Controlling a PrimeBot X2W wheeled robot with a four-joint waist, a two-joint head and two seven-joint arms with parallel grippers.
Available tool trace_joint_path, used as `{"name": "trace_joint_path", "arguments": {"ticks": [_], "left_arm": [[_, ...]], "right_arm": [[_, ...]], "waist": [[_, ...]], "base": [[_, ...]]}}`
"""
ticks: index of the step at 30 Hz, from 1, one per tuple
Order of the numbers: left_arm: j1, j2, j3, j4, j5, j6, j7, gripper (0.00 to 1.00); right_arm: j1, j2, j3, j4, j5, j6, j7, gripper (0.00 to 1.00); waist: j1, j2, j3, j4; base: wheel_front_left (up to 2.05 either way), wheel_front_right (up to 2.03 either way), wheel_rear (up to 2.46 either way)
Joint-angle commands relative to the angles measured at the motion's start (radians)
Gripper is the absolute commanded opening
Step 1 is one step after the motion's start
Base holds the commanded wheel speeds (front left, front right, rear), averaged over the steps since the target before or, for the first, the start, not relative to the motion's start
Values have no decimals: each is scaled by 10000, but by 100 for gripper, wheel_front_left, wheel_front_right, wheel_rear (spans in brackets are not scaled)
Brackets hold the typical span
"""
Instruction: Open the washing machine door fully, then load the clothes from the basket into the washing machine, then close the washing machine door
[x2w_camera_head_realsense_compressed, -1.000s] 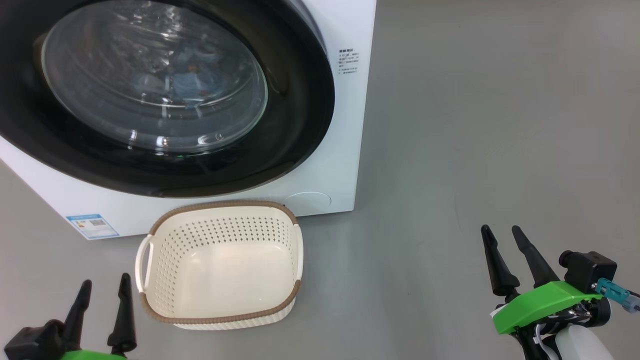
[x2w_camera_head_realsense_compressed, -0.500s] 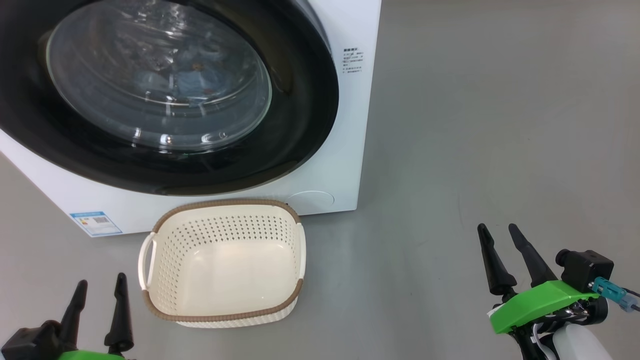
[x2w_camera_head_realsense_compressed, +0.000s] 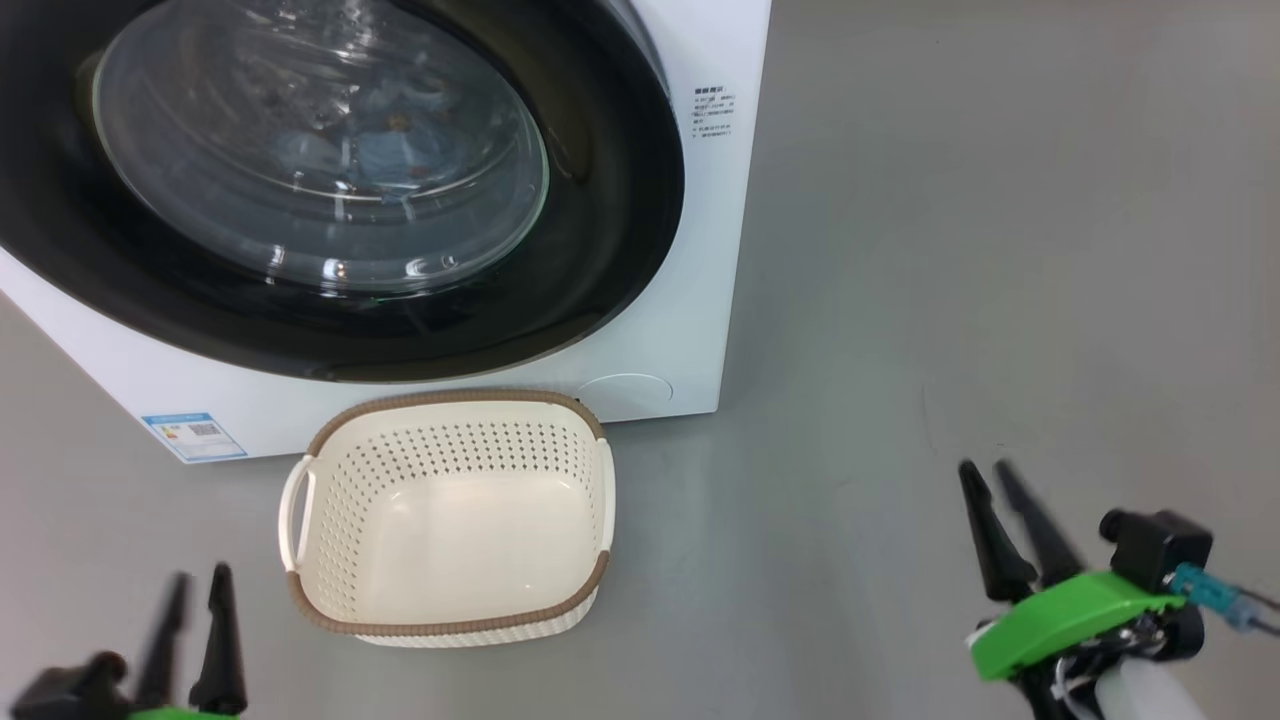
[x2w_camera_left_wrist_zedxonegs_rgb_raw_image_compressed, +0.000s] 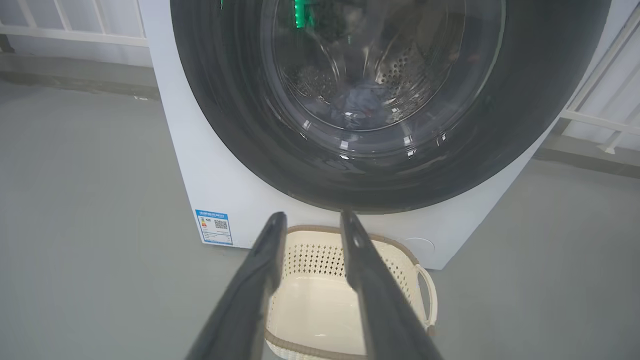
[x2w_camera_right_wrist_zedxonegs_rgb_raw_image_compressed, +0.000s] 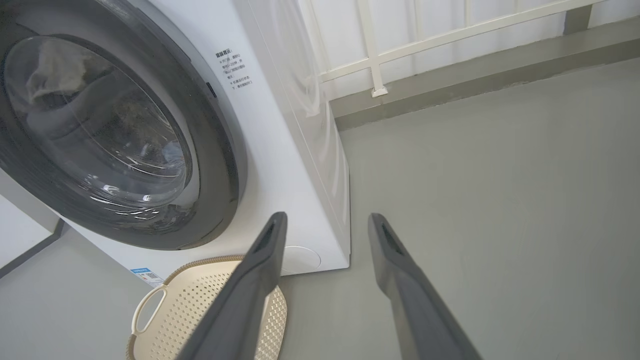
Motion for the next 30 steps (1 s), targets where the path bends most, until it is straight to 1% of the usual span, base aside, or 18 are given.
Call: {"name": "trace_joint_path", "arguments": {"ticks": [1,4,7,12,30], "left_arm": [[7,-105,-31,110,-42,0,17,0],[-10,-129,-10,90,-340,-1,110,0],[-19,-152,5,82,-637,-1,201,0],[-61,-191,29,92,-1124,-3,344,0],[-205,-325,122,90,-2790,-7,843,0]], "right_arm": [[53,40,8,90,36,0,14,0],[82,63,-36,27,313,0,103,0],[123,85,-81,-26,588,0,192,0],[162,123,-154,-93,1038,0,337,0],[294,252,-411,-351,2575,1,842,0]], "waist": [[0,0,-1,0],[4,0,-23,6],[22,0,-74,15],[2,0,-100,26],[0,0,-236,66]], "base": [[0,0,0],[0,0,0],[0,0,0],[0,0,0],[0,0,0]]}}
